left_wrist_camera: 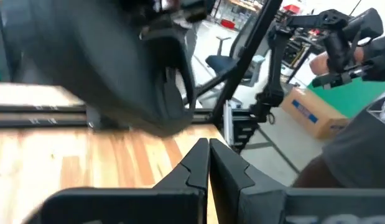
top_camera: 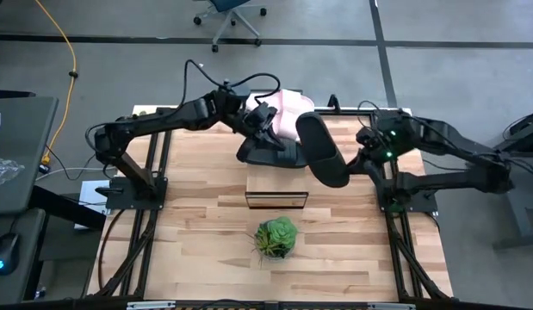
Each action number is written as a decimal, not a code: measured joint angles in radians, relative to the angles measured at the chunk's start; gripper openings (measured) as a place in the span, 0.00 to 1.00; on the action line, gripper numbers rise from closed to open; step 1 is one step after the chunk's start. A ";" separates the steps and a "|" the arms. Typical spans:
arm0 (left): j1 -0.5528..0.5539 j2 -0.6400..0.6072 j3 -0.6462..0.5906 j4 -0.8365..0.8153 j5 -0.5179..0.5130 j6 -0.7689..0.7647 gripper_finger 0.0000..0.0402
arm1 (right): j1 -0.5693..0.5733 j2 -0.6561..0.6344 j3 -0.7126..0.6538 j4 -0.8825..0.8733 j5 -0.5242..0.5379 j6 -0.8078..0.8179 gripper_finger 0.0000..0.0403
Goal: Pick and place slides into the shelf
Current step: Put the black slide on the shelf
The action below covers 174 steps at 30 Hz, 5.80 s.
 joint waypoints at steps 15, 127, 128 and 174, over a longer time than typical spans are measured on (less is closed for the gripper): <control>0.000 -0.102 0.000 -0.454 -0.279 0.308 0.00 | -0.289 0.193 0.055 -0.012 -0.464 -0.238 0.07; 0.052 -0.090 0.000 -0.102 -0.260 -0.292 0.12 | -0.117 0.014 0.164 0.131 0.248 -0.088 0.32; 0.053 -0.090 0.000 -0.056 -0.264 -0.322 0.12 | -0.111 0.000 0.164 0.144 0.276 -0.081 0.32; 0.172 -0.091 0.000 0.222 -0.324 -0.503 0.11 | -0.041 -0.068 0.163 0.338 0.512 -0.028 0.56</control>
